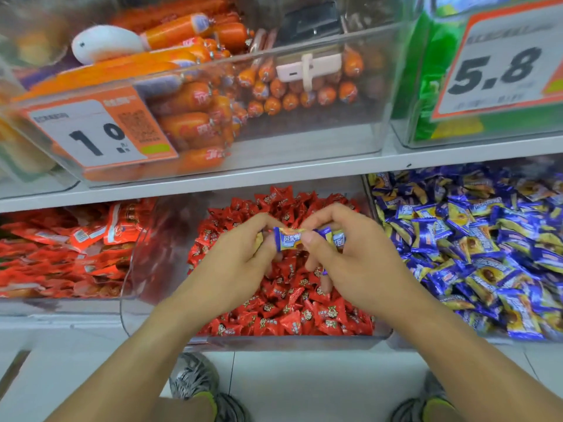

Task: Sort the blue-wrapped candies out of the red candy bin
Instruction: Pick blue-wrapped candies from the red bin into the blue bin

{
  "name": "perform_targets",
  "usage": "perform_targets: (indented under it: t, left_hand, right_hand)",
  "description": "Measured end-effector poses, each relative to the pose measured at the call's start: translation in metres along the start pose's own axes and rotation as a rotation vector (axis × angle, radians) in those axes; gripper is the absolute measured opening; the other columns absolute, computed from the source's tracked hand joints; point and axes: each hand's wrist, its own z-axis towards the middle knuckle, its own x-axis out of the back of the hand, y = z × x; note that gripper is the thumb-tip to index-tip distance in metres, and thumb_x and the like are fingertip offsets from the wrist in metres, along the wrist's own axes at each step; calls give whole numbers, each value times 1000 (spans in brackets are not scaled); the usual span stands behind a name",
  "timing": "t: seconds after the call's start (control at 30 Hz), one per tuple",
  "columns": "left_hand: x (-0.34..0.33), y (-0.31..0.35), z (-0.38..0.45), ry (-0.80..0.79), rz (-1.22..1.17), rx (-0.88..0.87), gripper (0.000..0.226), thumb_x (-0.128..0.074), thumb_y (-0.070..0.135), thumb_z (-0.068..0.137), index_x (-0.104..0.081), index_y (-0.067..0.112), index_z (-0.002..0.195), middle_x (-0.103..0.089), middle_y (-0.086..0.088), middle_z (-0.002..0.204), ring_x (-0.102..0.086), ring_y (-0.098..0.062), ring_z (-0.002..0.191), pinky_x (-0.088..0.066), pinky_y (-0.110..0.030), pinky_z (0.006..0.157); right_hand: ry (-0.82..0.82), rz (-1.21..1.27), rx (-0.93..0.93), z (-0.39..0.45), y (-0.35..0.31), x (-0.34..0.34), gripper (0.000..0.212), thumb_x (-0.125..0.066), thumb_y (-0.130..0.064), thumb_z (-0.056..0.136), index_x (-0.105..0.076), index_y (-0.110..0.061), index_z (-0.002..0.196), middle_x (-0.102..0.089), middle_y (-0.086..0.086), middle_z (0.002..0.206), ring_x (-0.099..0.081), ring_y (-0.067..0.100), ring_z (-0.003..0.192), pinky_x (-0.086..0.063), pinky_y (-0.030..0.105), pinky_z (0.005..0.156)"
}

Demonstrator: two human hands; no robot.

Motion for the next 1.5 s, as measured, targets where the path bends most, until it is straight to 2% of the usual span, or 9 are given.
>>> perform_targets:
  t: [0.17, 0.33, 0.43, 0.57, 0.77, 0.87, 1.07, 1.37, 1.5]
  left_hand:
    - [-24, 60, 3, -180, -977, 196, 42, -37, 47, 98, -52, 12, 82, -38, -6, 58, -28, -17, 45, -19, -30, 49]
    - [-56, 90, 31, -62, -517, -10, 29, -46, 32, 103, -51, 6, 90, -55, -12, 62, -48, -21, 46, -35, -26, 45]
    - [-76, 109, 53, -33, -146, -129, 15, -50, 29, 99, -54, 22, 111, -56, 10, 72, -51, 1, 60, -38, -23, 63]
    - [-91, 121, 72, -205, 250, -336, 66, -56, 50, 88, -32, 25, 144, -59, -1, 117, -55, -17, 112, -42, -36, 98]
    - [-46, 69, 36, 224, 109, -314, 18, -61, 34, 92, -67, 23, 105, -70, 11, 101, -62, -2, 92, -44, -19, 87]
    - [-22, 2, 11, 193, 266, -46, 8, -64, 32, 89, -68, 24, 89, -68, 11, 84, -63, -3, 79, -49, -26, 78]
    - [-4, -90, -29, -162, 566, 495, 64, -52, 55, 92, -42, 13, 139, -47, -15, 131, -46, -32, 126, -37, -39, 107]
    - [3, -94, -27, -378, 613, 398, 68, -39, 58, 97, -31, 10, 144, -35, -18, 147, -44, -35, 130, -40, -43, 101]
    - [18, -98, -23, -173, 582, 328, 40, -32, 39, 104, -49, 9, 125, -53, -15, 129, -51, -32, 120, -43, -37, 96]
  right_hand:
    - [252, -157, 350, -11, -6, 32, 8, -65, -22, 93, -64, -27, 99, -66, -16, 88, -64, 3, 84, -45, 12, 74]
    - [270, -322, 285, -21, 18, 76, 16, -55, -31, 98, -66, -29, 110, -61, -13, 98, -57, -2, 94, -38, 8, 80]
    - [395, -362, 175, -26, 35, 110, 21, -43, -37, 103, -58, -29, 115, -60, -11, 87, -57, 2, 75, -43, 25, 68]
    - [505, -416, 188, -30, 49, 144, 30, -33, -37, 107, -56, -24, 119, -67, -3, 104, -62, 11, 93, -47, 28, 81]
    - [678, -476, 242, -31, 41, 138, 20, -50, -21, 98, -68, -18, 107, -63, -5, 98, -60, 23, 98, -45, 34, 85]
    - [504, -525, 383, -21, 28, 92, 14, -59, -8, 90, -68, -14, 99, -62, -4, 94, -59, 15, 91, -49, 35, 85]
    - [-164, -654, 531, 15, 11, -27, 18, -59, -20, 91, -65, -20, 107, -57, -3, 106, -54, 18, 105, -45, 41, 94]
    - [-571, -1065, 274, 130, 0, -119, 44, -68, -30, 89, -57, -21, 130, -60, 5, 130, -54, 24, 121, -41, 31, 99]
    - [-709, -1195, 268, 164, 14, -149, 48, -76, -36, 82, -61, -25, 126, -62, 1, 128, -56, 22, 119, -41, 26, 93]
